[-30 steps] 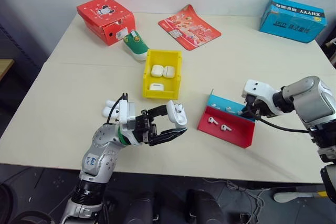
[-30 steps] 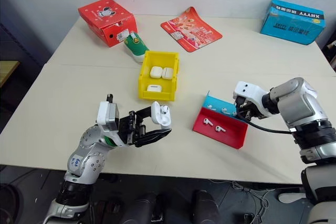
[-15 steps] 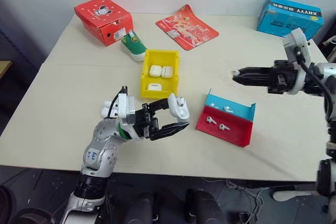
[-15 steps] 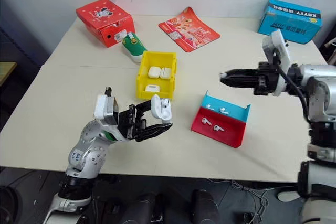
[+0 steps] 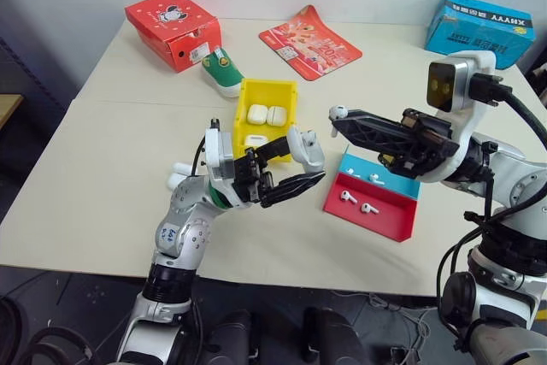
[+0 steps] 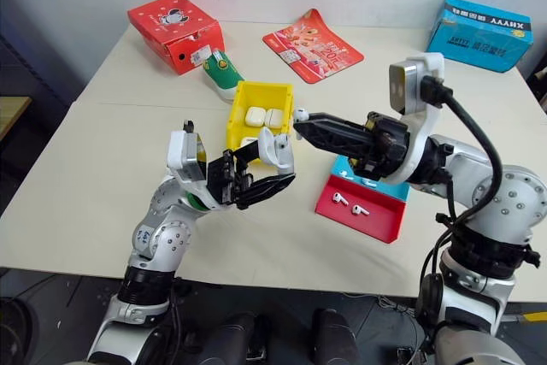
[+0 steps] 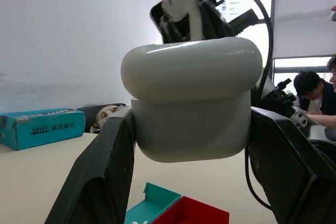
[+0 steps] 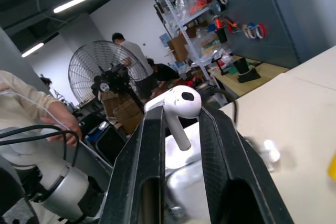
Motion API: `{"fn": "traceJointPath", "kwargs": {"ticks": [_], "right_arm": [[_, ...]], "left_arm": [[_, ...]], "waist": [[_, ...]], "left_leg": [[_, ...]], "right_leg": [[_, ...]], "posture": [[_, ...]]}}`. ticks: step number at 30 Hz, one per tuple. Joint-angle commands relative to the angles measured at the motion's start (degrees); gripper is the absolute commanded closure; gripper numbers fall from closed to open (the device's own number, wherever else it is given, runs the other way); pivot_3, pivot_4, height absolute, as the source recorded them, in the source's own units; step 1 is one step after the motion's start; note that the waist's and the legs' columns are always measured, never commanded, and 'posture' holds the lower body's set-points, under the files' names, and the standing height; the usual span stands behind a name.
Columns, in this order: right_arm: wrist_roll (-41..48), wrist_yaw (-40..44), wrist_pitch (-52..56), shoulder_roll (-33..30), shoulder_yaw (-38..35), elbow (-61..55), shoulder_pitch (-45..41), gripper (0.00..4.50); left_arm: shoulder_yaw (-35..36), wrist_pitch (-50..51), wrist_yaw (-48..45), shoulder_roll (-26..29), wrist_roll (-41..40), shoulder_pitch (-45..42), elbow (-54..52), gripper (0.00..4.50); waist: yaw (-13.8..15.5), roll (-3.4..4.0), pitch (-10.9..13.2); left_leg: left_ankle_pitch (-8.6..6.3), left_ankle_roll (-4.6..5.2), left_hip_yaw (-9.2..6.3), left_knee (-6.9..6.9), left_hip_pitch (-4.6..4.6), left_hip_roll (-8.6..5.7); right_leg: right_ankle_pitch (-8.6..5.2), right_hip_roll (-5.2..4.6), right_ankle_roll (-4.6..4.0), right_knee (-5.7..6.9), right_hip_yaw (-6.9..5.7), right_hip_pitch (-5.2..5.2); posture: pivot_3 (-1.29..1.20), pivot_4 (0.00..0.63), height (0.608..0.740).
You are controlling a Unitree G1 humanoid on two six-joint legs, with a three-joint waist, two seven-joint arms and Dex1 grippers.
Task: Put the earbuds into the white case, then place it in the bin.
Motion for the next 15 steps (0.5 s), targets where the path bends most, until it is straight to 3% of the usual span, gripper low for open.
{"fn": "traceJointPath", "kwargs": {"ticks": [1,15], "right_arm": [[3.4,-0.9,-3.2,-1.4,1.3,-4.5,1.6,3.93],[-0.8,0.1,-14.3,-3.1,8.2,-6.6,6.8,3.93]], "left_arm": [[0.3,-0.8,1.3,-1.0,0.0,-1.3,-0.6,1.71],[-0.9,-0.9,1.0,-1.6,0.4,-1.1,-1.0,1.71]], "waist": [[0.0,-0.01,0.0],[0.0,-0.02,0.0]], "left_leg": [[0.00,0.01,0.00,0.00,0.00,0.00],[0.04,0.08,0.02,0.03,-0.08,0.00]], "right_leg": [[0.00,0.01,0.01,0.00,0.00,0.00],[0.08,0.06,0.14,-0.10,0.02,0.00]], "posture": [[0.00,0.150,0.740],[0.00,0.150,0.740]]}}
